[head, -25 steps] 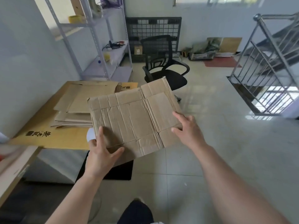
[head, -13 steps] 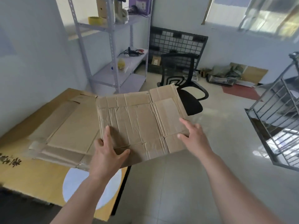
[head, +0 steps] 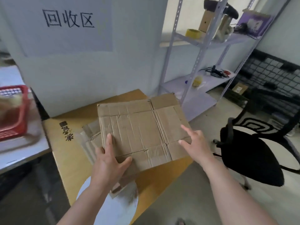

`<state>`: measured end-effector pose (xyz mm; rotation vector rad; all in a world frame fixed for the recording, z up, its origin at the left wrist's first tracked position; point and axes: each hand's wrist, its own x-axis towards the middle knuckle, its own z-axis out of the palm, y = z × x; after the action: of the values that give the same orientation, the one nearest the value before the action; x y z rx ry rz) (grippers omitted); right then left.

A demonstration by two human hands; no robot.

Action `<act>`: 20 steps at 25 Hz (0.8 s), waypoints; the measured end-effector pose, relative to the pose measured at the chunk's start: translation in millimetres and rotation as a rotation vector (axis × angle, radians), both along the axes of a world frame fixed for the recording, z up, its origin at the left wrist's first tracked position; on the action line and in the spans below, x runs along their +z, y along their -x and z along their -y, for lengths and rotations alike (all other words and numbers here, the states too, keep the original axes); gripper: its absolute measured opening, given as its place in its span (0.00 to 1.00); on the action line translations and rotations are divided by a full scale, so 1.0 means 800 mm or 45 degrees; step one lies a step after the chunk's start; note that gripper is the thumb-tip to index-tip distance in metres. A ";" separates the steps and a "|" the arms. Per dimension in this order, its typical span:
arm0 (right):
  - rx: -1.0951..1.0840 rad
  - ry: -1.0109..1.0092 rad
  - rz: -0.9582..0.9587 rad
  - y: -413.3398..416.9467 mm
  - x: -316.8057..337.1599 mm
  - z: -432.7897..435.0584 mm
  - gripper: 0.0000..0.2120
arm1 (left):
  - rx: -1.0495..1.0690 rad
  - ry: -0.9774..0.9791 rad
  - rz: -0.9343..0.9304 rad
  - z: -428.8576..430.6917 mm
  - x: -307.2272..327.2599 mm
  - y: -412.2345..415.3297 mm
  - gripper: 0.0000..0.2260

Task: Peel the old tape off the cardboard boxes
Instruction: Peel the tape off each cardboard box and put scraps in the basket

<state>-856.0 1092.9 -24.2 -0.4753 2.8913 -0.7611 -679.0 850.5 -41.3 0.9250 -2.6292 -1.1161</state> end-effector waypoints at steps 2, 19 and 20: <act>0.166 0.027 0.024 0.042 -0.009 0.022 0.28 | 0.141 -0.006 0.016 -0.004 -0.007 0.005 0.47; 1.020 -0.385 -0.263 0.109 -0.088 0.124 0.29 | 0.454 0.405 0.703 -0.079 -0.065 0.068 0.30; 1.073 -0.378 -0.263 0.100 -0.092 0.131 0.30 | 0.375 0.418 0.705 -0.078 -0.071 0.072 0.28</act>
<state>-936.4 988.0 -98.0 -1.6298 2.4904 -0.1486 -736.9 913.3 -97.8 1.6547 -2.8058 -0.3751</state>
